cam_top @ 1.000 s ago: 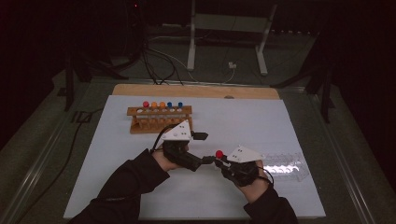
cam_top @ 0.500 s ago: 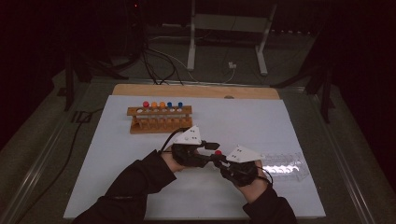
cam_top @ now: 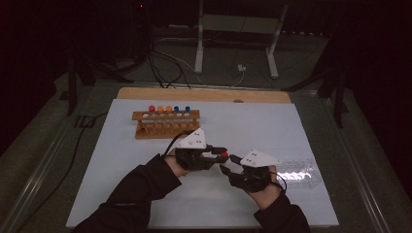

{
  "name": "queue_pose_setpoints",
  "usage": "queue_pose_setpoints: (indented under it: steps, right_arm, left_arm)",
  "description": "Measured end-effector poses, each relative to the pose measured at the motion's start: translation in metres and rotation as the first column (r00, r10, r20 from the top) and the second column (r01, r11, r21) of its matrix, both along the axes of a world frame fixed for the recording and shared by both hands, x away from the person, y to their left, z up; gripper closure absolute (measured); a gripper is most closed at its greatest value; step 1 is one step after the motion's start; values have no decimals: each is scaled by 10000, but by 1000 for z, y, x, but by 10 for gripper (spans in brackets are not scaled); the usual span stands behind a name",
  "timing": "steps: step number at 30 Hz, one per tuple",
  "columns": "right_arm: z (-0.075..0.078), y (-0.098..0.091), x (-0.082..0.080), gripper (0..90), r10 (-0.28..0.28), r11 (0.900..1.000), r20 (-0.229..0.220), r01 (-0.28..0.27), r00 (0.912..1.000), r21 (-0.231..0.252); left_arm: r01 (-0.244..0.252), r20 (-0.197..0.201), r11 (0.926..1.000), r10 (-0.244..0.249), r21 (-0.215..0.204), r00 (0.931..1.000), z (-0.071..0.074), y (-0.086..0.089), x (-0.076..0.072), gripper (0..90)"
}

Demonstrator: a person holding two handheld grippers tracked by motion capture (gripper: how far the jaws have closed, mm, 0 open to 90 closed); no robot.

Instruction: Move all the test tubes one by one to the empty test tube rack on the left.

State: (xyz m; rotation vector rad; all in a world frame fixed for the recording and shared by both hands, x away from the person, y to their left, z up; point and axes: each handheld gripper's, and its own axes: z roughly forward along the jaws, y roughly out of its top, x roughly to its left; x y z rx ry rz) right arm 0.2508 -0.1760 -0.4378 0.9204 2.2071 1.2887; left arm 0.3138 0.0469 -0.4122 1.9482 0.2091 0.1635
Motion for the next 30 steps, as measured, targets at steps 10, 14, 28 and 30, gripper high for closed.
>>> queue_pose_setpoints:
  steps: [10,14,28,30]
  right_arm:
    - [9,-11,-3,64,-167,9981,475,138,9987,608]
    - [10,-12,-3,0,-22,9973,399,-7,9992,728]
    - [12,-16,-6,0,-169,9954,616,109,9980,952]
    - [12,-17,-5,0,-220,9954,645,158,9977,950]
  left_arm:
    - [-1585,460,9871,1594,-226,9861,24,57,14,719]
    - [-2363,679,9712,2379,-316,9689,31,82,21,719]
    - [-4724,902,8811,4725,-235,8767,38,156,46,720]
    - [-5074,976,8617,5059,-109,8571,37,165,51,720]
